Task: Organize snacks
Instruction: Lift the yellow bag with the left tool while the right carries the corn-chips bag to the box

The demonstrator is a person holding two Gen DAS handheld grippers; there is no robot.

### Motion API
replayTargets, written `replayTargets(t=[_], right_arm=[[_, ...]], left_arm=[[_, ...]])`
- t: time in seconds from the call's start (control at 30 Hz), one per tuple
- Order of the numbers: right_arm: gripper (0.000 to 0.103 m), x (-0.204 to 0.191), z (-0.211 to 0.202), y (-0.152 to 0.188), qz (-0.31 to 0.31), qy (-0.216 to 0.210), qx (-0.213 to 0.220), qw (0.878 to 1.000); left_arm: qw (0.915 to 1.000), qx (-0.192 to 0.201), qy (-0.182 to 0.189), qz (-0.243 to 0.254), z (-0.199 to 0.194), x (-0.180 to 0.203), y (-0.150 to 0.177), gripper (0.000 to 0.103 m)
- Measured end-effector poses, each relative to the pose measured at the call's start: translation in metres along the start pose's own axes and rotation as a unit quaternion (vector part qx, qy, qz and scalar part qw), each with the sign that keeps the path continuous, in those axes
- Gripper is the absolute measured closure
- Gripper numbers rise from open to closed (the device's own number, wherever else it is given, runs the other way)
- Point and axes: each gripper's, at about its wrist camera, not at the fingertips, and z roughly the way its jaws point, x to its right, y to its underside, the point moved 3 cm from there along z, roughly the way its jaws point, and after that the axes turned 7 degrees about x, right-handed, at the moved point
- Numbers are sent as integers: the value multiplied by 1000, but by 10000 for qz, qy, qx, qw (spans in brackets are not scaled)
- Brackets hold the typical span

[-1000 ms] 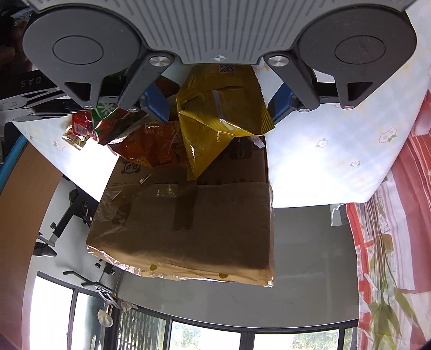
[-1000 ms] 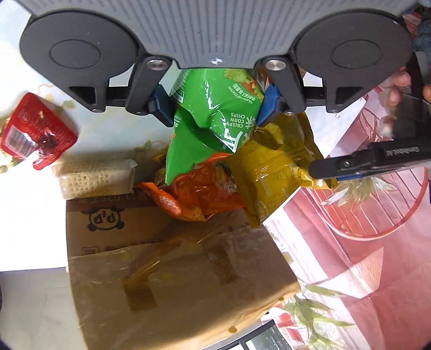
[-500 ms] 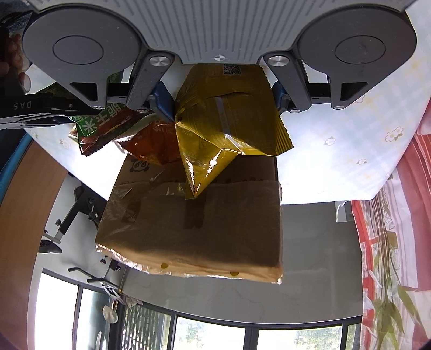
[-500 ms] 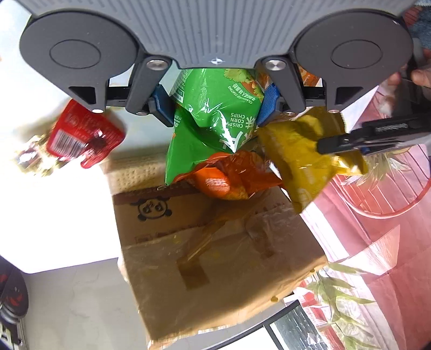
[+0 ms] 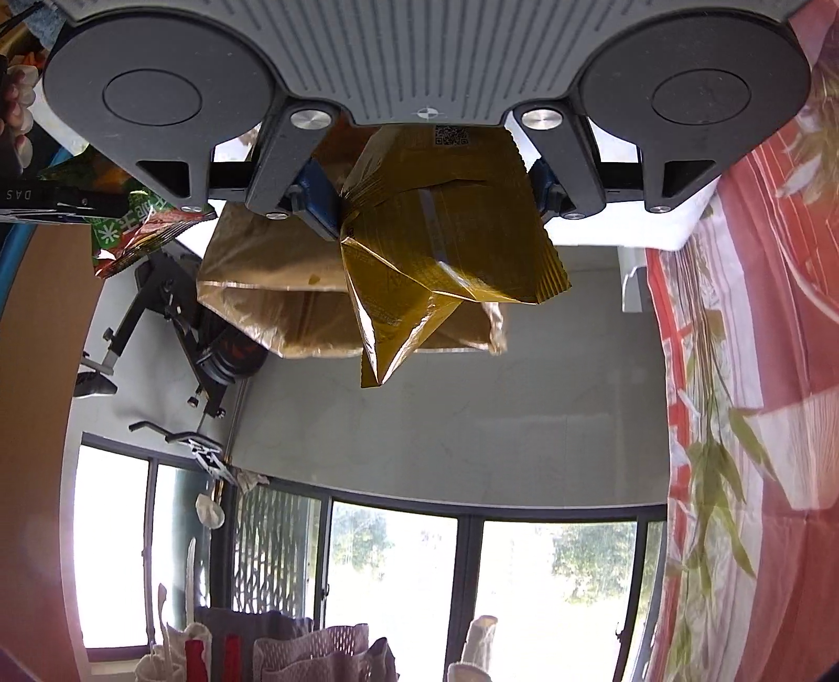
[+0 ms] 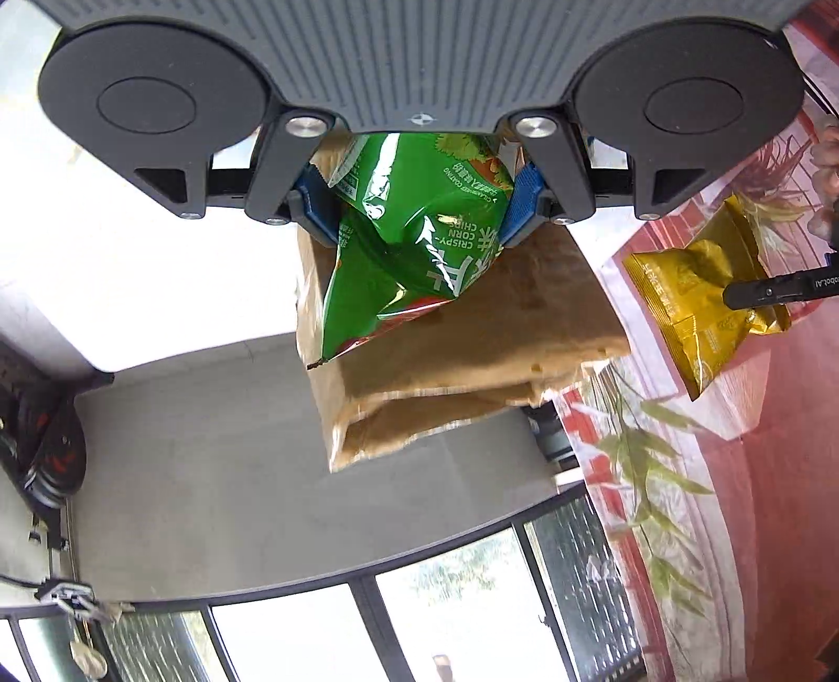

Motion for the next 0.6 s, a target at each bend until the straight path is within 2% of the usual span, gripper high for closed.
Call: replayTargets(t=[0.17, 0.3, 0.43, 0.53, 0.6], right_arm=[[35, -11, 7, -57, -544, -88, 485, 9973], [35, -27, 39, -95, -1297, -41, 752, 9887], [35, -37, 96, -116, -1799, -29, 620, 9817], [35, -41, 143, -116, -2212, 108, 390, 9744], [35, -39, 168, -113, -2238, 174, 189, 9743]], left_arm=[[9994, 310, 14, 124, 19, 12, -38, 31], [9988, 435, -61, 222, 45, 22, -59, 31], [9976, 444, -340, 418, 83, 33, -74, 31], [9975, 411, -497, 297, 112, 33, -79, 31], [9977, 320, -541, 248, 132, 33, -81, 31]])
